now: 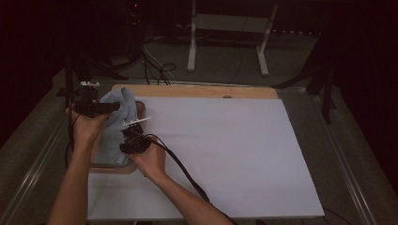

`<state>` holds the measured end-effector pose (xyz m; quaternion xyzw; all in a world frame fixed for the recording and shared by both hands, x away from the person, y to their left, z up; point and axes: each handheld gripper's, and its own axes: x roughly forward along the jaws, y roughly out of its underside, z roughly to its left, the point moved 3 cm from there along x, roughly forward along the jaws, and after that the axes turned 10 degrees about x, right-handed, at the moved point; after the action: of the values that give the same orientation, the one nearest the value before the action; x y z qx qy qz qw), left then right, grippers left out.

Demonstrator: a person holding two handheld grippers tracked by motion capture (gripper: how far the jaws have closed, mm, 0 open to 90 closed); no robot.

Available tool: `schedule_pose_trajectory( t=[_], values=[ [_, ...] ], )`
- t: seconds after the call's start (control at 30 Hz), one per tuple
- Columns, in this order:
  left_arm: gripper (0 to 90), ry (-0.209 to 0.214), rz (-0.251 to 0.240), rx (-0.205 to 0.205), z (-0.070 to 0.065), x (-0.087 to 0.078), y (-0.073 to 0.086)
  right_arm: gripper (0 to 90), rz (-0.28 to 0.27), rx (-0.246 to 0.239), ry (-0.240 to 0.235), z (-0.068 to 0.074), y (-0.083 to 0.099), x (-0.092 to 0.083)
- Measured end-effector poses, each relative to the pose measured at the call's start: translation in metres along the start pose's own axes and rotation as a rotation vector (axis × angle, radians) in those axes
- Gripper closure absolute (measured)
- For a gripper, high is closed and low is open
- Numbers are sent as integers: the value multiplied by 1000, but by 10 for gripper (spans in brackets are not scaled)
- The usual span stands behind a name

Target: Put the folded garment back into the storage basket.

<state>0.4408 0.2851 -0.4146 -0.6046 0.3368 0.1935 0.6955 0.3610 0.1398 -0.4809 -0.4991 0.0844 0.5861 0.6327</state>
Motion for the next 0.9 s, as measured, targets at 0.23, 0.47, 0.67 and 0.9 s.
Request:
schedule_pose_trajectory(
  t=[0.23,0.47,0.67,0.9],
  values=[
    [164,71,-10,43,-9,-3,3,790,-4,-1,1,0,0,0],
    [199,119,16,49,-15,8,13,506,-61,-20,-14,5,-2,-7],
    [216,131,25,54,-19,13,16,385,-115,-110,-8,8,-5,-19],
    [256,141,40,57,-21,19,23,343,-152,-100,-26,-4,-8,-37]
  ],
)
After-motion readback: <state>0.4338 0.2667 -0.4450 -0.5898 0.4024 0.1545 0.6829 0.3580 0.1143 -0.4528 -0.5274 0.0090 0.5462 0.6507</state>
